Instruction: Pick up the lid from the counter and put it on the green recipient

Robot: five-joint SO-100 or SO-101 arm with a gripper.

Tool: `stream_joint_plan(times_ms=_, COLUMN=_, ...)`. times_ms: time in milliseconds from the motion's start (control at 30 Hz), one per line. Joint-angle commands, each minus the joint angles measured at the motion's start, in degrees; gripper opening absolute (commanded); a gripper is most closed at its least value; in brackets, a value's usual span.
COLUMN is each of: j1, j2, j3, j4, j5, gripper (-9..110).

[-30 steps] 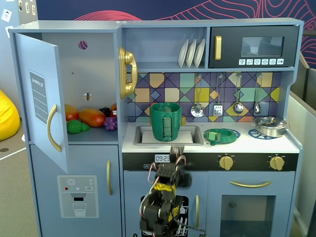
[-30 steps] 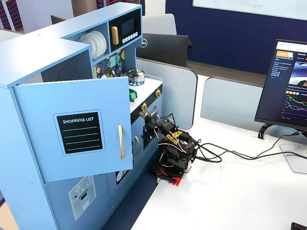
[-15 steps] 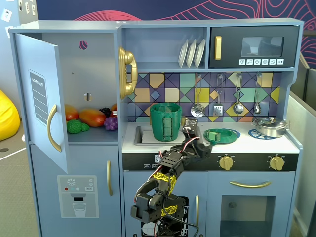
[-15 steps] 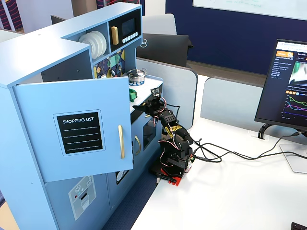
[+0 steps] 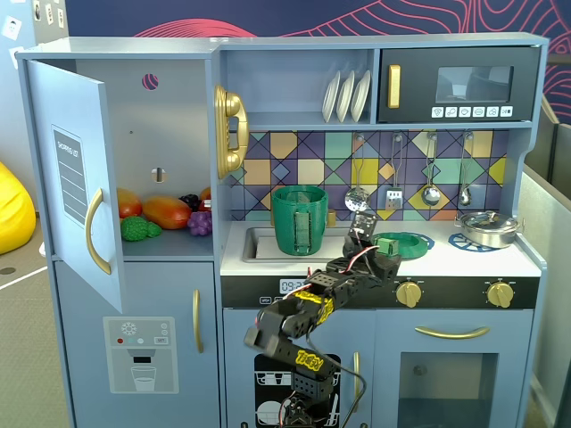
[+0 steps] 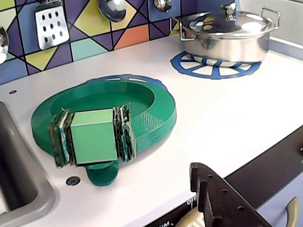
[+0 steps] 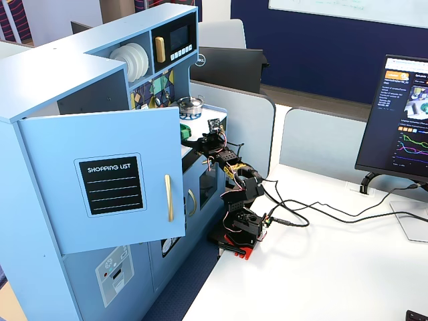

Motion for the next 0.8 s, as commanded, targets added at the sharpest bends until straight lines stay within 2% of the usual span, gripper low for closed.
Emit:
stream_joint_plan(times_ms=0, j1=-0.88, j2=-5.8, j3=-8.26, j4=-3.16, j5=-0.97, gripper=52)
stream_joint_plan(times_ms=767, j1=-4.31, j2=-30.67, j3=-30.76, j4=-4.92, j5=-2.99, gripper=45)
